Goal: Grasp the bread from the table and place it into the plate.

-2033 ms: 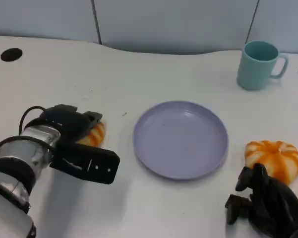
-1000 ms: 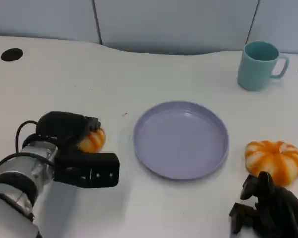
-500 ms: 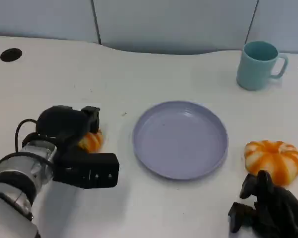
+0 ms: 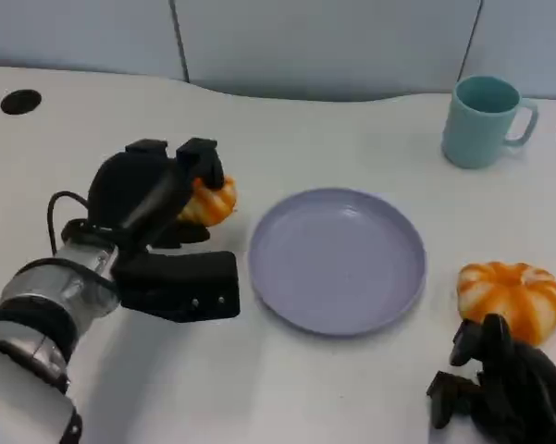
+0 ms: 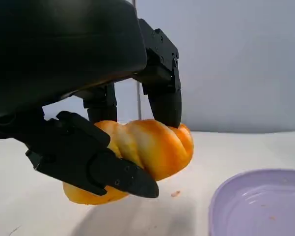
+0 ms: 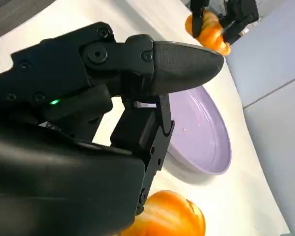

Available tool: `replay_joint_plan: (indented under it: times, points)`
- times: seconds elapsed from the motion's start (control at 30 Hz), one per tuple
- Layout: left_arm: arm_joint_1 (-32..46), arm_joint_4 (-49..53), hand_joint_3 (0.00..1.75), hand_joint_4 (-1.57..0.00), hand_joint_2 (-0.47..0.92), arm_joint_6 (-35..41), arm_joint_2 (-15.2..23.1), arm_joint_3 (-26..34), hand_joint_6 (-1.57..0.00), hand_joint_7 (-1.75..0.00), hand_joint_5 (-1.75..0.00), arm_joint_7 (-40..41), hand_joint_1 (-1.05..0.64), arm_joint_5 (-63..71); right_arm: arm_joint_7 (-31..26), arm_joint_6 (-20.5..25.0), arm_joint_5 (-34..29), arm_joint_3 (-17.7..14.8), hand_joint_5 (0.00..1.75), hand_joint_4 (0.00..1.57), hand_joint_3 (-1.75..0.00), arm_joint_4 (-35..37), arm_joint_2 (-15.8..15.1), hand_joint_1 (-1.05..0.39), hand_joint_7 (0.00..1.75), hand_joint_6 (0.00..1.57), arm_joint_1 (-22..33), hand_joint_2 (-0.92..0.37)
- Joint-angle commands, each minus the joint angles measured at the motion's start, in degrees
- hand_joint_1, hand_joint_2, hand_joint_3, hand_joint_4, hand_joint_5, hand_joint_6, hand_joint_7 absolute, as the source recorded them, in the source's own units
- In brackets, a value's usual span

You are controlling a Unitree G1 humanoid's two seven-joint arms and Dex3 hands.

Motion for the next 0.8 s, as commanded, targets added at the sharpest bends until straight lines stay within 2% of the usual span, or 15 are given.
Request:
replay_joint_plan:
  times: [0.03,0.1,0.2,0.4,0.57,0.8]
  points:
    - [-2.7,-1.9,0.87,-0.82,0.65,-3.6,-1.0,-0.6,-0.62,-1.74,-1.75,3.9,-0.16,0.6,0.1,0.1,-0.4,-0.4,1.30,1.30,-0.52,1.6,-1.2,-0.47,1.25,1.18,0.4,-0.92]
    - [-3.2,-2.2,1.02,-0.82,0.59,-6.5,-1.6,-0.7,-0.62,-1.75,-1.75,3.4,-0.16,0.3,0.0,0.2,-0.4,-0.4,1.31,1.29,-0.53,1.4,-1.1,-0.46,1.24,1.19,0.6,-0.92]
    - [-4.0,-2.0,1.10,-0.85,0.57,-10.6,-2.3,-1.0,-0.66,-1.75,-1.75,1.1,-0.17,0.1,-0.1,0.5,-0.3,-0.3,1.31,1.29,-0.53,1.3,-1.1,-0.46,1.24,1.19,0.6,-0.92]
    - [-6.2,-1.5,1.10,-0.88,0.57,-15.2,-4.6,-1.7,-0.72,-1.75,-1.75,-6.4,-0.22,-0.4,0.3,-0.5,-0.1,-0.5,1.29,1.30,-0.49,2.3,-0.8,-0.46,1.16,1.21,0.5,-0.92]
    - [-7.0,-1.4,1.09,-0.91,0.56,-15.5,-7.3,-2.4,-0.75,-1.75,-1.75,-9.4,-0.27,0.0,0.3,0.3,-0.1,-0.3,1.27,1.32,-0.48,1.6,-1.0,-0.47,1.15,1.22,0.6,-0.92]
    - [-7.8,-0.6,1.17,-0.97,0.58,-12.7,-9.9,-3.6,-0.76,-1.75,-1.75,-15.6,-0.34,0.5,-1.3,1.9,-0.3,0.1,1.33,1.28,-0.55,-0.7,-0.7,-0.45,1.31,1.12,1.5,-0.92]
